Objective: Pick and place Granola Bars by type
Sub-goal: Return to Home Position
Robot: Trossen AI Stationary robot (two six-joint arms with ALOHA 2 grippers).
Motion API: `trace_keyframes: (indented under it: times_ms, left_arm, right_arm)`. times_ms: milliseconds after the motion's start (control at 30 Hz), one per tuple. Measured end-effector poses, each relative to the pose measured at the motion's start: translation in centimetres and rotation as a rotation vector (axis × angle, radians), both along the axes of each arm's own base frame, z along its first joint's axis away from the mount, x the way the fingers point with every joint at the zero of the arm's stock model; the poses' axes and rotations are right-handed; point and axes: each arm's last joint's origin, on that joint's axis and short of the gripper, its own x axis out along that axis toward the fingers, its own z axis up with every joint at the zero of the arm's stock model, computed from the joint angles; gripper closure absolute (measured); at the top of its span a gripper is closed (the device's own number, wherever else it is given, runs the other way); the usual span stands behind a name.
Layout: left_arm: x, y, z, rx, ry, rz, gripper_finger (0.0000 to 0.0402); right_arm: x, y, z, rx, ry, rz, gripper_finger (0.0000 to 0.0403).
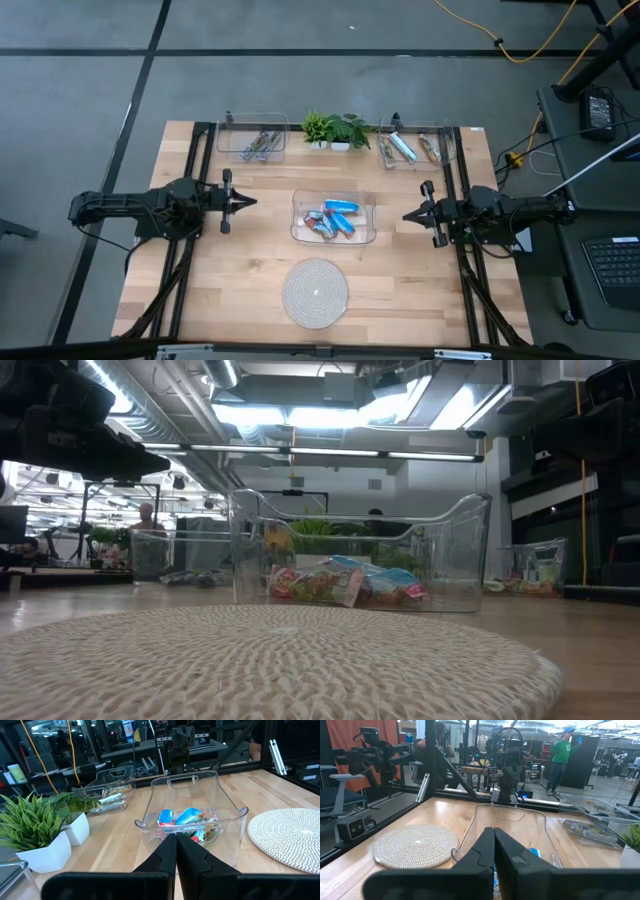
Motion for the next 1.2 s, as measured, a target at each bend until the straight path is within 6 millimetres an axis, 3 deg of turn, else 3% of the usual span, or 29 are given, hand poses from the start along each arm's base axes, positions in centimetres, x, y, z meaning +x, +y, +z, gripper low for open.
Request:
trace_keyframes:
  times_ms: [1200]
  left_arm:
    - [0.0, 0.0, 0.0, 0.0, 0.0, 0.0, 0.0396]
  right_arm:
    - [0.0, 0.0, 0.0, 0.0, 0.0, 0.0, 0.0385]
